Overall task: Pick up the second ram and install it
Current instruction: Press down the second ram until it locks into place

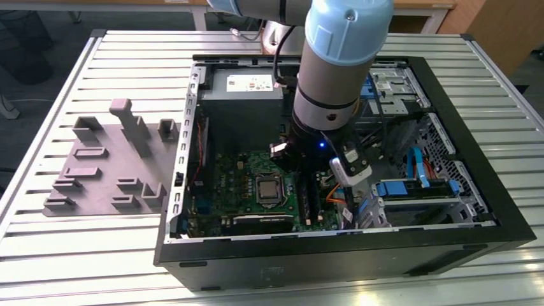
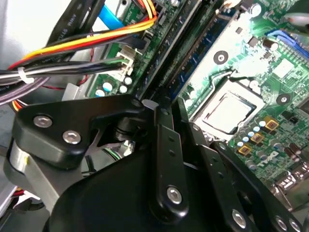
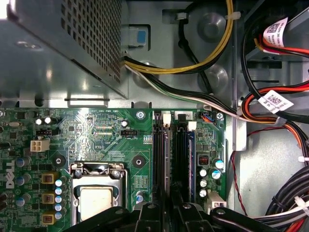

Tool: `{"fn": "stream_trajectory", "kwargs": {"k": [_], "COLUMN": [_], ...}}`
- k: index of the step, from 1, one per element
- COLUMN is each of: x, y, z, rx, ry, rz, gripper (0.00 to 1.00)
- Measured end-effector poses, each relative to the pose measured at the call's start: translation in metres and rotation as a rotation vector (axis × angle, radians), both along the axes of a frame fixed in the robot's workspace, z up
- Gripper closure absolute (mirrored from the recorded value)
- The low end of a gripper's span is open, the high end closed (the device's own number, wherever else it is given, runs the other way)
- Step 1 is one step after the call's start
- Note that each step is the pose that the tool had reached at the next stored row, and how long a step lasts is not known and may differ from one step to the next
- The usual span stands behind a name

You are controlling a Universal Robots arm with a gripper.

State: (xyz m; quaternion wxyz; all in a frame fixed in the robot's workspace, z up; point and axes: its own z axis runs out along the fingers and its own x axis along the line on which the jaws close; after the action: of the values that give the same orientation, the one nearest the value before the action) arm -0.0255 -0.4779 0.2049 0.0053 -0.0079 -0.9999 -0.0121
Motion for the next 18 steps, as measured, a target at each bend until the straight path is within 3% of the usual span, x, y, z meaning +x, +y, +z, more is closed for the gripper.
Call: {"fn": "stream_trajectory", "kwargs": {"k": [3,11,13,14,18], "x": [0.000,0.000,0.000,0.000,0.000], "y": [0.0000,0.0000,0.0000,0.0001,0.0000], "z": [0.0017,0.0221,0.0225,0.0225,0.0227], "rx": [0.0000,0.0000,0.0002,0.0003,0.0000], "ry": [-0.0001,0.0000,-0.0001,-0.0001,0.0000], "rz": [0.000,0.000,0.000,0.000,0.000], "gripper": [0.79,0.79,0.80,0.87,0.89]}}
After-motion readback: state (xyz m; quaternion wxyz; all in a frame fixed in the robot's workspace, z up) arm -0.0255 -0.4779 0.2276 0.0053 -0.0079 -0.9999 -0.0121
